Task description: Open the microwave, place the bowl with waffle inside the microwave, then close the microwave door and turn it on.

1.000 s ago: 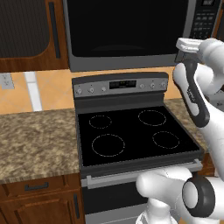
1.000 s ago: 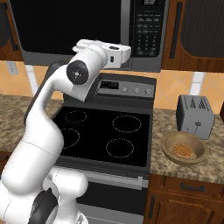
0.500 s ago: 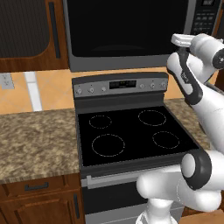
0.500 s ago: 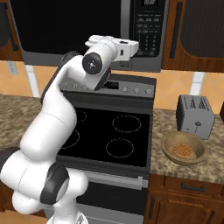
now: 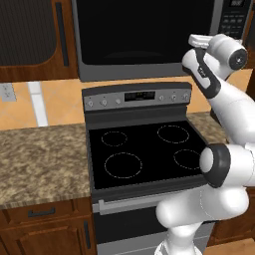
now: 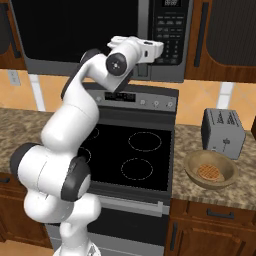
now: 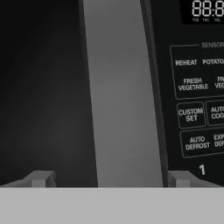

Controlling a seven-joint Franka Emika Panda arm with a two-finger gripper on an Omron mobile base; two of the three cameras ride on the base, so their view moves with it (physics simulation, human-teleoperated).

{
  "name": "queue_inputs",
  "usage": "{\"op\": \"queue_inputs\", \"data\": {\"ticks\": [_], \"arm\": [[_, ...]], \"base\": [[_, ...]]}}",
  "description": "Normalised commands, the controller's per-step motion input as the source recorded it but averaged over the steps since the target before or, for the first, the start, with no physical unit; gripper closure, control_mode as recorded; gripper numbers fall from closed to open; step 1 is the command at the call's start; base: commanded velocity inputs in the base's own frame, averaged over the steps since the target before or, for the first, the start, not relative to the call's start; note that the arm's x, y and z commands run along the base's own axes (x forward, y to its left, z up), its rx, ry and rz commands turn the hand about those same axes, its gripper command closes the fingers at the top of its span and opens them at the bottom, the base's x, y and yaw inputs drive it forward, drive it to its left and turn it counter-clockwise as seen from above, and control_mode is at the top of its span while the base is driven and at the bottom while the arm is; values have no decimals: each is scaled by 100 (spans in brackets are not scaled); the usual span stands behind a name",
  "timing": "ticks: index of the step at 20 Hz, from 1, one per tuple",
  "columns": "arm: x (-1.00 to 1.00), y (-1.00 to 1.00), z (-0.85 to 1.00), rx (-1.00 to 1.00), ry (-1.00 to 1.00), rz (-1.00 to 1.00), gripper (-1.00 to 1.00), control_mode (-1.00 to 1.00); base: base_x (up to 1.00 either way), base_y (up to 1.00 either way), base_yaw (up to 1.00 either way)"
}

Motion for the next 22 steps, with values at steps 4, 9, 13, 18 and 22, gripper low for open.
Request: {"op": "queue_inputs", "data": {"ticks": [4, 9, 13, 18, 22], "arm": [[64, -12, 0, 0, 0, 0, 100, -100], [48, -14, -1, 0, 0, 2, 100, -100], [18, 0, 0, 0, 1, 5, 100, -100], [2, 0, -5, 0, 0, 9, 100, -100], [0, 5, 0, 0, 0, 2, 100, -100]], "base": [[0, 0, 0], [0, 0, 0], [0, 0, 0], [0, 0, 0], [0, 0, 0]]}}
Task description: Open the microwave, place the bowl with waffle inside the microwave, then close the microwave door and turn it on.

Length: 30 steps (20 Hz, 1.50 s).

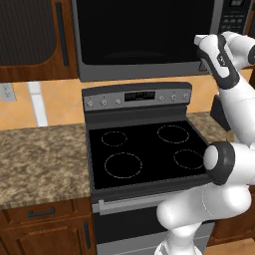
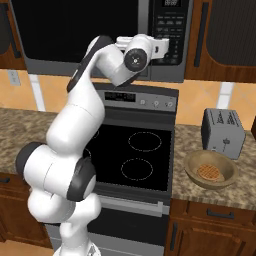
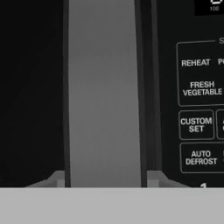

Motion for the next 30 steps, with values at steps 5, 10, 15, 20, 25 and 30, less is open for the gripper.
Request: {"op": "queue_inputs", "data": {"ticks": [5, 10, 15, 20, 25, 30], "arm": [[-19, 11, 0, 0, 0, 0, 100, -100], [-84, 6, 3, 0, 0, -1, 100, -100], [-99, 4, 6, 0, 2, 1, 100, -100], [-100, 11, 0, 0, 10, 1, 100, -100], [-100, 10, 0, 0, 9, 7, 100, -100], [-100, 14, 0, 0, 4, 9, 100, -100]], "base": [[0, 0, 0], [0, 0, 0], [0, 0, 0], [0, 0, 0], [0, 0, 0], [0, 0, 0]]}}
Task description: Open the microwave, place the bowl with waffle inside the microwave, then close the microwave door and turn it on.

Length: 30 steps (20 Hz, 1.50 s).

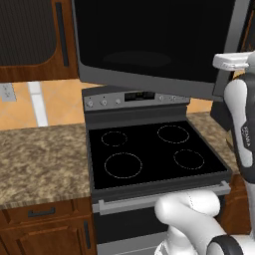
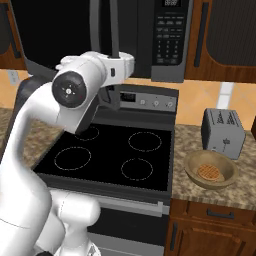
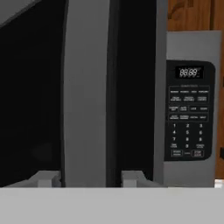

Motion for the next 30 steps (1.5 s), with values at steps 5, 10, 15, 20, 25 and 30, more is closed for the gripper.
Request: {"op": "queue_inputs", "data": {"ticks": [5, 10, 15, 20, 25, 30], "arm": [[-100, 11, 0, 0, 3, 8, -100, -100], [-95, -38, 9, 5, 0, 8, -100, -100], [33, -98, 2, 6, 0, 27, -100, -100], [66, -50, -16, -13, -11, 33, -100, -100], [56, -10, -52, -20, -35, 30, -100, -100], [90, 0, -40, -49, -32, 21, -100, -100]], "base": [[0, 0, 0], [0, 0, 0], [0, 0, 0], [0, 0, 0], [0, 0, 0], [0, 0, 0]]}}
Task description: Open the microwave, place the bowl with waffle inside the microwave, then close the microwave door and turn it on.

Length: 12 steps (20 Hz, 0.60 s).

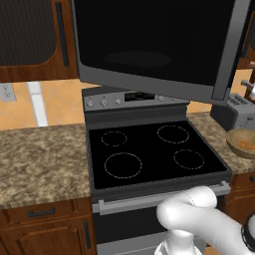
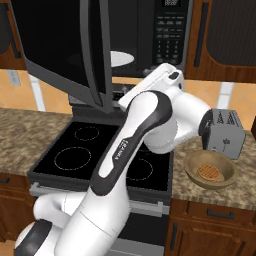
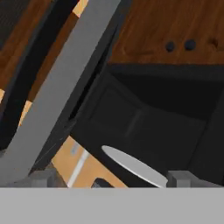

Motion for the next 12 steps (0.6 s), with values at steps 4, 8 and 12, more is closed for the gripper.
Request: {"op": "queue_inputs", "data": {"ticks": [4, 8, 12], "arm": [[87, 3, -15, -54, -27, 9, -100, -100], [28, 12, 1, -56, -33, 15, -100, -100], [38, 16, 0, -53, -29, 12, -100, -100]], "base": [[0, 0, 0], [0, 0, 0], [0, 0, 0]]}}
